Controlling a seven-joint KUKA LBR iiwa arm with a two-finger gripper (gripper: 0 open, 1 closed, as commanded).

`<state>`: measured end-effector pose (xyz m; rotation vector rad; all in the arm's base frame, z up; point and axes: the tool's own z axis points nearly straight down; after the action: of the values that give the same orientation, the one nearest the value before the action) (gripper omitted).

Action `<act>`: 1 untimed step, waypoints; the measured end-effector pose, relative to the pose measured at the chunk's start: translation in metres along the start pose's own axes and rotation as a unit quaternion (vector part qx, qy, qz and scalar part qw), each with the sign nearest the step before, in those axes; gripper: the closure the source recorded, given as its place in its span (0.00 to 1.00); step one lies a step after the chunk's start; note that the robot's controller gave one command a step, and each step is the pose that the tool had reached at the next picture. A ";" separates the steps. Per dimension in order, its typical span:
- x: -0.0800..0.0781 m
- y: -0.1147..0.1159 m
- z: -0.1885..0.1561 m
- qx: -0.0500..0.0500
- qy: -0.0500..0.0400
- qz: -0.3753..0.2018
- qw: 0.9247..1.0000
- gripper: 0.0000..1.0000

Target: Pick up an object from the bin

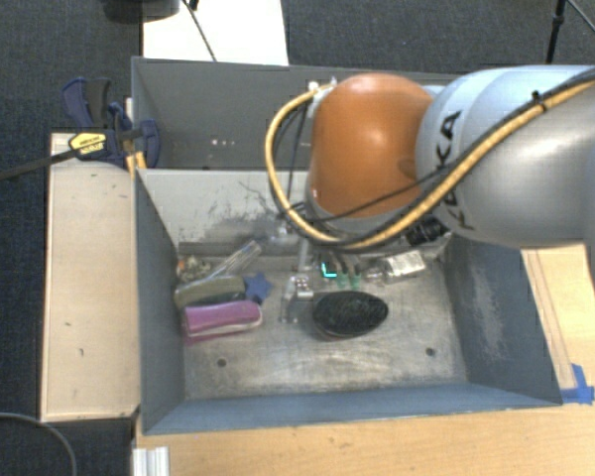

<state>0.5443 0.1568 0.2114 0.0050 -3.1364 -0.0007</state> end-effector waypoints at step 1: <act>-0.014 0.068 0.102 -0.002 -0.014 -0.092 0.996 0.00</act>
Offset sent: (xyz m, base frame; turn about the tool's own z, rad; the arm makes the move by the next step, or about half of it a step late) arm 0.0084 0.0861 -0.1414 -0.2216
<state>0.5579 0.2253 0.1094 0.2963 -3.1506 -0.0083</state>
